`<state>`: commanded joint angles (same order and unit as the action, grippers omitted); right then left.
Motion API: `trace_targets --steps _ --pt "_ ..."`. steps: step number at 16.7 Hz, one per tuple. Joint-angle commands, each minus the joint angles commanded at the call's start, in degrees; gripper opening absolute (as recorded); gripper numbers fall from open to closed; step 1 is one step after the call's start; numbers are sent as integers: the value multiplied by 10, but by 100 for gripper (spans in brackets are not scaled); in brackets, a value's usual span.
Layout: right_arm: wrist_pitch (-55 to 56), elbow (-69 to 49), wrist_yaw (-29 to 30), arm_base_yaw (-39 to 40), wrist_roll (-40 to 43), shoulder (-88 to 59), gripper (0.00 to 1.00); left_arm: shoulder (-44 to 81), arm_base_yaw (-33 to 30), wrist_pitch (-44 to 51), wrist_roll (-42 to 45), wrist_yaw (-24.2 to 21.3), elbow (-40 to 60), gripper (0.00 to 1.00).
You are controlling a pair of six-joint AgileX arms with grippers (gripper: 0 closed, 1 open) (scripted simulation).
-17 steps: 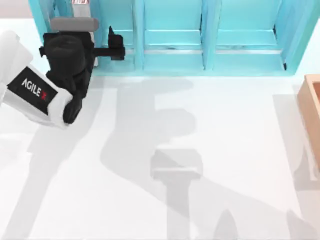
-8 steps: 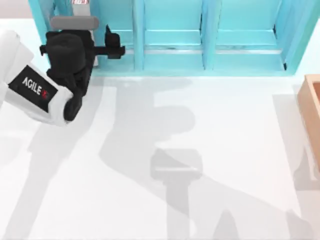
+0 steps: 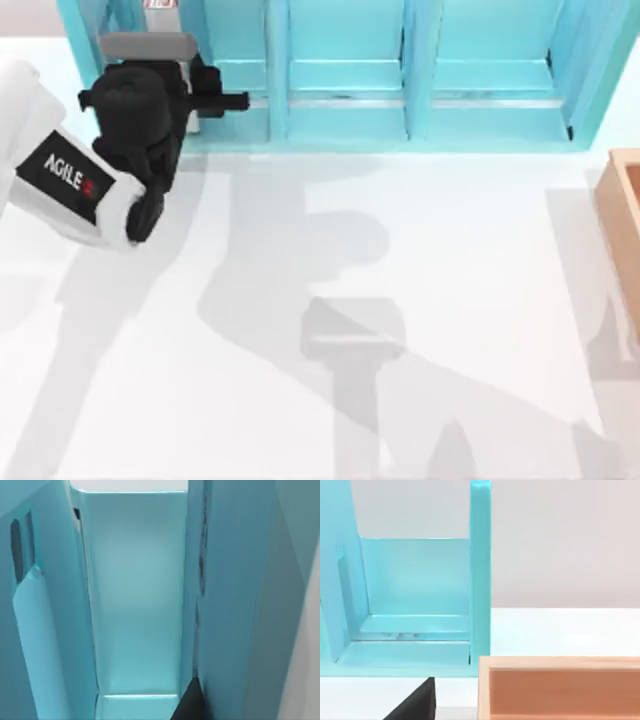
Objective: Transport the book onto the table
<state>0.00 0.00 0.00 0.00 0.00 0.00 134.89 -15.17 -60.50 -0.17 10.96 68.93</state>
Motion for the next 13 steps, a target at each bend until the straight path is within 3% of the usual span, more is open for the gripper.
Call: trace_targets --steps 2,13 --pt "0 0 0 0 0 0 100 0 0 0 0 0 0 0" --pt "0 0 0 0 0 0 100 -21 -7 12 0 3 -8 0"
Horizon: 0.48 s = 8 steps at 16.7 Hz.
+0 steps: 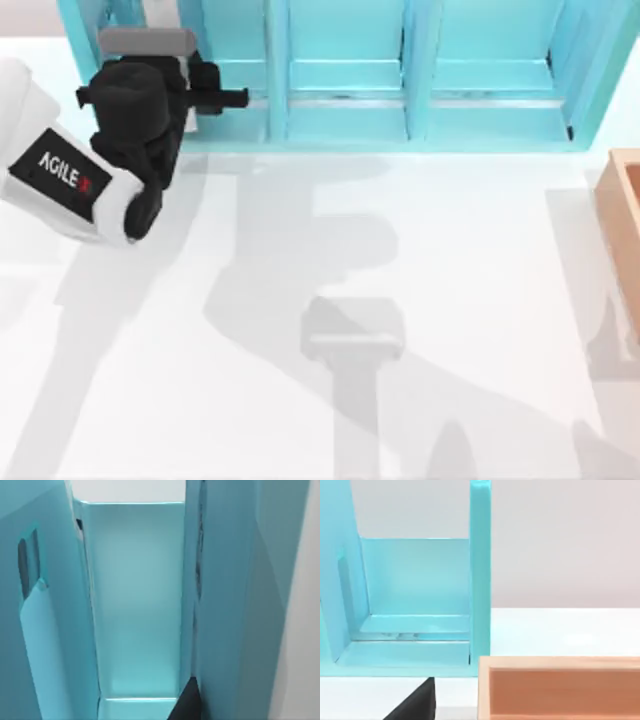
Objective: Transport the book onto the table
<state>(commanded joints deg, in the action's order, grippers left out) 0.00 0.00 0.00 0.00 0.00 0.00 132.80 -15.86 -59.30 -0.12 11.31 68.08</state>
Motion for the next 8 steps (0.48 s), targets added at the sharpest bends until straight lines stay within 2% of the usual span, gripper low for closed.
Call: trace_targets --steps 3,8 --pt "0 0 0 0 0 0 100 -75 -13 44 -1 15 -31 0" --pt "0 0 0 0 0 0 100 -292 -44 170 -5 53 -120 0"
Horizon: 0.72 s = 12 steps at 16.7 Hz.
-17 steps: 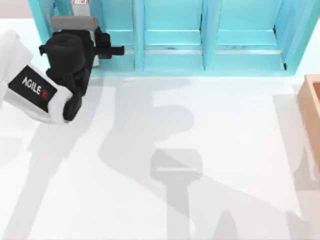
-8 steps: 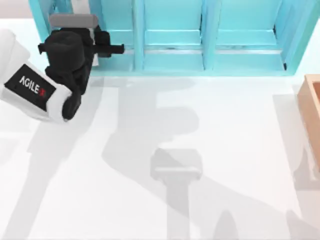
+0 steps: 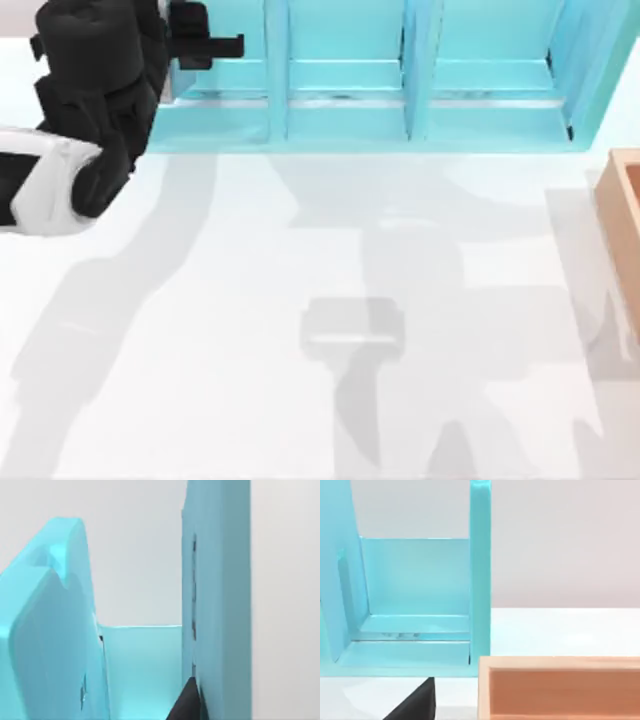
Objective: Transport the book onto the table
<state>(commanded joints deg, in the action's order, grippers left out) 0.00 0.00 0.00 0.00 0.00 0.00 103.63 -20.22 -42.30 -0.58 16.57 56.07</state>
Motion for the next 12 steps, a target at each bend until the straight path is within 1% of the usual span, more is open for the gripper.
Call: trace_targets --steps 4,7,9,12 --pt "0 0 0 0 0 0 100 -188 -31 108 -3 32 -75 0" --pt "0 0 0 0 0 0 100 -292 -50 171 -4 51 -119 0" --pt "0 0 0 0 0 0 100 -331 -58 197 -5 59 -136 0" --pt "0 0 0 0 0 0 100 -346 -62 207 -5 63 -143 0"
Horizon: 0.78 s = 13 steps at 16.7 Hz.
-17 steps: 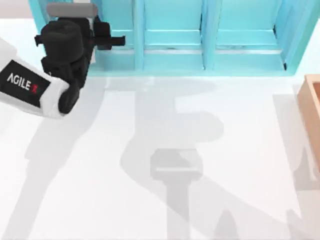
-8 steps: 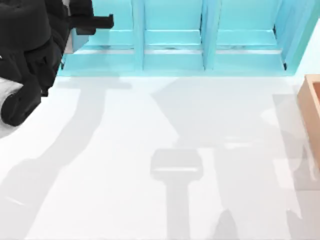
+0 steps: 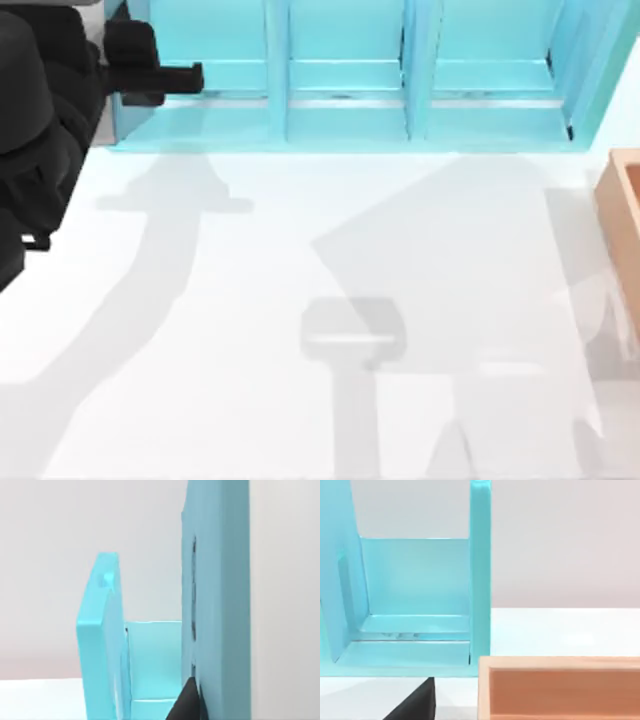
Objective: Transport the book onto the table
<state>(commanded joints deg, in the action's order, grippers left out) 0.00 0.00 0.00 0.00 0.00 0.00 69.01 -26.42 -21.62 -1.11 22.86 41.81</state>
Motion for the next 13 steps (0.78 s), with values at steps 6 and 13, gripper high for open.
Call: trace_targets --steps 6,13 --pt "0 0 0 0 0 0 100 10 -7 1 -16 10 8 0" --pt "0 0 0 0 0 0 100 88 -113 39 -269 129 85 0"
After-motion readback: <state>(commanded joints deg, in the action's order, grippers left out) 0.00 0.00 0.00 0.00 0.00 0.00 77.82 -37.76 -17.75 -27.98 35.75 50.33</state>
